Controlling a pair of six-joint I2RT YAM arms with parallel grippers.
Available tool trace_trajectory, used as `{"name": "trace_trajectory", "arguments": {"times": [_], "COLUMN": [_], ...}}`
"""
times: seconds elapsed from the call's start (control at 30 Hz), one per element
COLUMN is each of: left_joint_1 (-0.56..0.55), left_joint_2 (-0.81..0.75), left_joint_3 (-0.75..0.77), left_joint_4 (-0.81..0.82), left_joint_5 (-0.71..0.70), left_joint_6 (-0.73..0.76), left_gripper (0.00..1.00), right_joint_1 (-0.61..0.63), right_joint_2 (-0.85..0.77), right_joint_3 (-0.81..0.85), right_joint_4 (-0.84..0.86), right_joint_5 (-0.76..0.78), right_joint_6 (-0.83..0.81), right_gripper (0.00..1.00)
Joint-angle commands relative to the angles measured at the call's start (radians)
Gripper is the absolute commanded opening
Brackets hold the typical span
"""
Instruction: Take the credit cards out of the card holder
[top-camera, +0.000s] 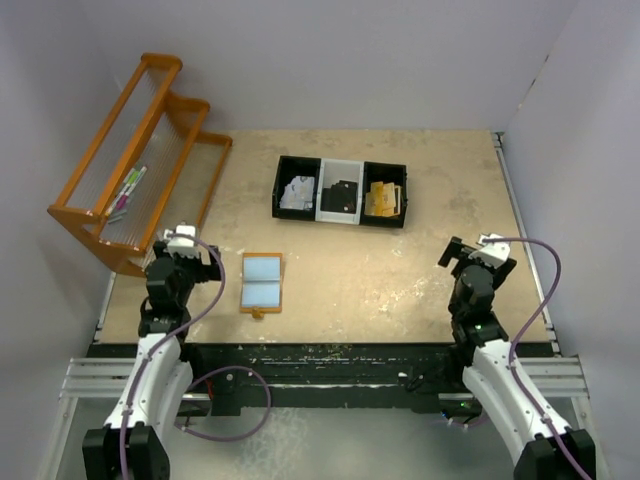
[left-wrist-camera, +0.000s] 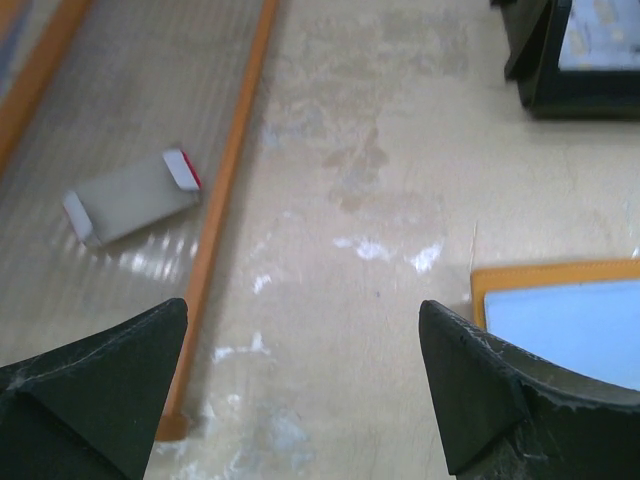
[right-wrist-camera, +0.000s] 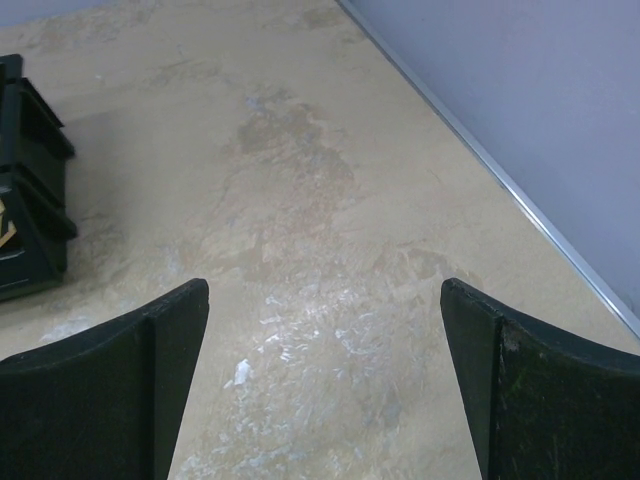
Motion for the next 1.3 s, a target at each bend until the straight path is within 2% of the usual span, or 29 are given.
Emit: {"name": "trace_trajectory", "arguments": {"times": [0.0,0.13,0.27,0.33,0.47,0.53,0.63,1.27], "left_joint_1": [0.002,0.002,0.002,0.002,0.002,0.002,0.002,0.002], "left_joint_2": [-0.033,-0.145,-0.273,-0.239,-0.131,-0.142,-0.155,-0.131], "left_joint_3": [-0.101,-0.147,-0.184,-0.175,-0.154,-0.155,-0.159,-0.156], "left_joint_4": [0.117,0.106,0.054,0.068,0.115,0.112,0.108,0.121], "left_joint_5": [0.071,0.036,0.020,0.015,0.047,0.050,0.054,0.056], "left_joint_6": [0.030,0.012,0.002,0.002,0.020,0.020,0.021,0.023], "left_gripper": [0.99,0.99,0.99,0.99,0.99,0.99,0.99,0.99], "right_joint_1": [0.000,0.000,-0.001,-0.001,-0.001,0.000,0.000,-0.001], "right_joint_2": [-0.051,-0.178,-0.239,-0.217,-0.318,-0.319,-0.264,-0.268], "right_joint_3": [-0.022,-0.060,-0.115,-0.101,-0.117,-0.114,-0.106,-0.108], "right_joint_4": [0.096,0.037,0.069,0.059,0.015,-0.011,0.029,0.031], "right_joint_5": [-0.134,-0.223,-0.286,-0.285,-0.254,-0.339,-0.359,-0.359], "right_joint_6": [-0.100,-0.091,-0.117,-0.108,-0.132,-0.166,-0.148,-0.145], "right_gripper": [1.00,0.99,1.00,0.99,1.00,1.00,1.00,1.00]}}
